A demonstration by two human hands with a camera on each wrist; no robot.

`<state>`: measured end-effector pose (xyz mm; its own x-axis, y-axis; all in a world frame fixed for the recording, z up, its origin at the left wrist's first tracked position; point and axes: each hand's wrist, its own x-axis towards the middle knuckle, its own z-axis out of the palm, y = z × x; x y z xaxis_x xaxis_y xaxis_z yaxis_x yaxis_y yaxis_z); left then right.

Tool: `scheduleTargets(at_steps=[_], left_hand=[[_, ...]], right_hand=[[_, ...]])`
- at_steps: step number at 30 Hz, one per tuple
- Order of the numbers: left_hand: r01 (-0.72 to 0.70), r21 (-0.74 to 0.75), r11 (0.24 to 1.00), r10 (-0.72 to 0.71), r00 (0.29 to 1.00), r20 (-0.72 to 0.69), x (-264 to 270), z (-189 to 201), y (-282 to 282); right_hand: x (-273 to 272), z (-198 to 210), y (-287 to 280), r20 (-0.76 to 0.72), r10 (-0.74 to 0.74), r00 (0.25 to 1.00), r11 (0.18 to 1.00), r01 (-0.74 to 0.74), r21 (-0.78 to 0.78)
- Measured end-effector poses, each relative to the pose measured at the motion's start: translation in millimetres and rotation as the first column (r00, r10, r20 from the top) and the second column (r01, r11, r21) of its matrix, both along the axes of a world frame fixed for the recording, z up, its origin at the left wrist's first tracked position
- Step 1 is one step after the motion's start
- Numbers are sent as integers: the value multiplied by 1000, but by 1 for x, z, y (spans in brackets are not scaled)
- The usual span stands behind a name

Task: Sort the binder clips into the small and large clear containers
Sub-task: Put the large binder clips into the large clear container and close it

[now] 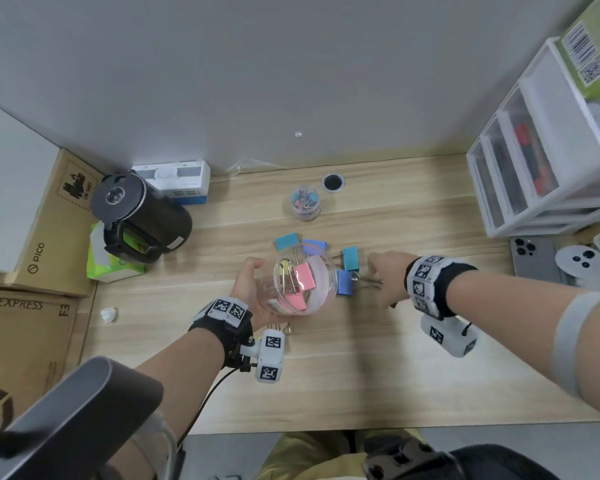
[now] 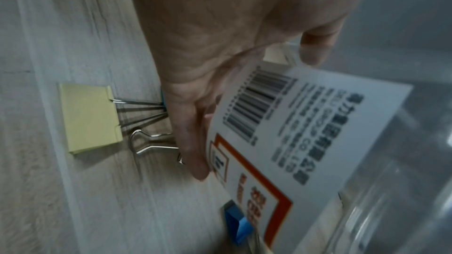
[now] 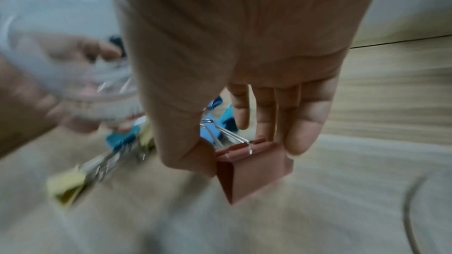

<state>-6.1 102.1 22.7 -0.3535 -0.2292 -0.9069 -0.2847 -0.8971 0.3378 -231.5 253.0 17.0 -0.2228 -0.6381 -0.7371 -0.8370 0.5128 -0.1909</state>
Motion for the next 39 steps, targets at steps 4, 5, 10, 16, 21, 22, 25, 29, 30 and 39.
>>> scheduleTargets(at_steps=[4, 5, 10, 16, 21, 22, 25, 29, 30, 39], left_hand=[[3, 3, 1000, -3, 1000, 3, -3, 7, -4], [11, 2, 1000, -11, 1000, 6, -4, 7, -5], [62, -3, 998, -62, 997, 40, -8, 8, -6], [166, 11, 986, -167, 985, 33, -10, 11, -2], [206, 34, 978, -207, 978, 31, -5, 11, -4], [207, 39, 978, -208, 978, 22, -3, 11, -4], [205, 46, 978, -205, 979, 10, 4, 10, -7], [178, 52, 983, -180, 983, 28, 12, 5, -9], [173, 52, 984, -174, 984, 34, 14, 4, -9], [93, 49, 995, -95, 994, 54, 28, -2, -18]], right_hand=[[-14, 34, -15, 128, -45, 991, 916, 92, -390], [-13, 42, -19, 140, 12, 990, 876, 57, -479], [22, 68, -46, -90, 402, 911, 650, -353, -673], [59, 53, -66, -229, 579, 782, 511, -567, -646], [73, 41, -72, -222, 662, 716, 565, -671, -480], [73, 39, -71, -205, 652, 730, 564, -648, -511], [65, 37, -65, -183, 580, 793, 457, -503, -734], [44, 37, -61, -176, 372, 911, 444, -341, -829], [37, 36, -62, -132, 303, 944, 487, -273, -830], [-11, -29, -52, -135, 58, 989, 980, -83, -183]])
